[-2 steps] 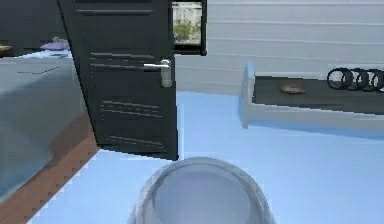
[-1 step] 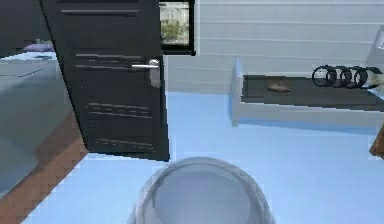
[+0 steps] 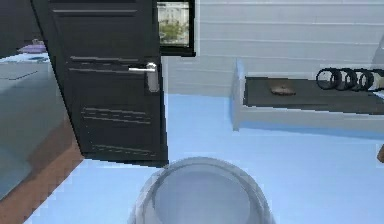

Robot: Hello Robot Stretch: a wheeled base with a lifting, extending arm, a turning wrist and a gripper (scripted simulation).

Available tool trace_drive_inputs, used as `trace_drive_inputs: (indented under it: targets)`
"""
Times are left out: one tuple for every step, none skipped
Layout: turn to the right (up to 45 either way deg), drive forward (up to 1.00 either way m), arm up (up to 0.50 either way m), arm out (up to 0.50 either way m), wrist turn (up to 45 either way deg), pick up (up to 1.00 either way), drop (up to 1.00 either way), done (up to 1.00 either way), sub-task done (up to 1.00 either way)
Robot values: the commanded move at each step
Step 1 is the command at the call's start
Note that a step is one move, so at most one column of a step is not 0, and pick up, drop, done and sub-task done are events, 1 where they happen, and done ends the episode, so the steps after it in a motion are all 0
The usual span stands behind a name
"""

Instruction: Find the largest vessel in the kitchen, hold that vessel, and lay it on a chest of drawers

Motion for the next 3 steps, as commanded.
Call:
trace_drive_inputs:
  targets:
    - [-30.0, 0.00, 0.00, 0.00, 0.0, 0.00, 0.00, 0.00, 0.00]
    - [0.0, 0.30, 0.00, 0.00, 0.0, 0.00, 0.00, 0.00, 0.00]
    - [-45.0, 0.00, 0.00, 0.00, 0.0, 0.00, 0.00, 0.00, 0.00]
